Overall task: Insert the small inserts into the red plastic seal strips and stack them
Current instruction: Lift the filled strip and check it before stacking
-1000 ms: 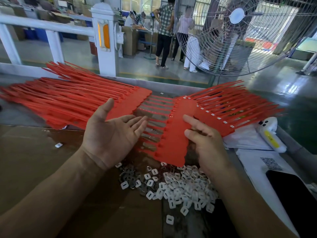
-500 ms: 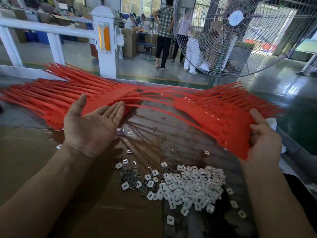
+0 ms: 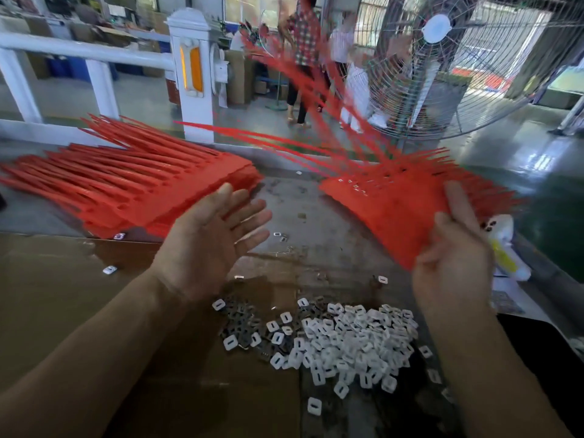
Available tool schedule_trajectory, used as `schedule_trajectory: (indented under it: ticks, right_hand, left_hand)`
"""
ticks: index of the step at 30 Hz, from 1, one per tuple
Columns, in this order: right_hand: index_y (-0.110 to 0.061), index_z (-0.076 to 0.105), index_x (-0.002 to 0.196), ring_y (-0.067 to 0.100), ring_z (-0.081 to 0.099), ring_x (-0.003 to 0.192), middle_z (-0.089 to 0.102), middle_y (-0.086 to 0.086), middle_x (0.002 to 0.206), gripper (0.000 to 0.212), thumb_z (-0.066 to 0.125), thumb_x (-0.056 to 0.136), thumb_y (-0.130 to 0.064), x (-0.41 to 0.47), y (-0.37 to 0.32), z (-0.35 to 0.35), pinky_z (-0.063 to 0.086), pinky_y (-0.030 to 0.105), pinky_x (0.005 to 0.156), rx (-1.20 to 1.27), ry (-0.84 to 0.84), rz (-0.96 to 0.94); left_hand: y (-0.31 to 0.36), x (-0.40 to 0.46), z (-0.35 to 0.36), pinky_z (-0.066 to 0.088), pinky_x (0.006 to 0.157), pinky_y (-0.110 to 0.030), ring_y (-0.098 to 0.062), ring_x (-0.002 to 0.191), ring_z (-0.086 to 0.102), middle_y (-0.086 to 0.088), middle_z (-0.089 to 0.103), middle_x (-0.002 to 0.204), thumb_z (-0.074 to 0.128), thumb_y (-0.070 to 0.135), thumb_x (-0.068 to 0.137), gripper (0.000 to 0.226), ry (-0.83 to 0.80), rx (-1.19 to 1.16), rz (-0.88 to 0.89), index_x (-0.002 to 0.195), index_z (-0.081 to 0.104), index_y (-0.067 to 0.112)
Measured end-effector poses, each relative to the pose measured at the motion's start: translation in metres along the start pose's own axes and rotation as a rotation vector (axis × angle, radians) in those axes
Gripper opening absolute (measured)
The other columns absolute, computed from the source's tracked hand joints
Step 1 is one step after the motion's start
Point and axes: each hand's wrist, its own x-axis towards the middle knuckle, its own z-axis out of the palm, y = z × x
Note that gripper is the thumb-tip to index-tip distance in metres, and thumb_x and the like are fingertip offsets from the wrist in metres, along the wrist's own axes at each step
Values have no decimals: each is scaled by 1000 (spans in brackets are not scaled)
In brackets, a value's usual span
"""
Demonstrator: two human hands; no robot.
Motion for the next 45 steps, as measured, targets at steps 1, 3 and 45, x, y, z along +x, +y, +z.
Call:
schedule_trajectory:
  ticks: [1,3,45]
  right_hand:
    - [-21,66,132,5,66,73,74,-8,95,45,51,99,6,-6,6,4,55,21,67,-29,-60,12]
    - [-24,74,124,24,67,115,73,4,127,42,59,96,3,-17,20,10,49,46,102,-174,-153,-18]
    - [-27,77,83,12,73,76,76,-13,74,4,81,84,-28,1,24,-24,59,36,77,-1267,-243,156]
  left_hand:
    - [-3,0,4,49,101,-42,-26,129,61,-10,63,140,78,58,77,91,-25,67,-11,147,44,12]
    - [-10,-1,11,52,98,-39,-21,129,61,-3,63,141,84,66,65,99,-69,162,-22,144,48,18]
    - [-4,-4,-15,46,96,-31,-17,114,63,-1,68,128,78,15,86,57,263,1430,132,137,60,28]
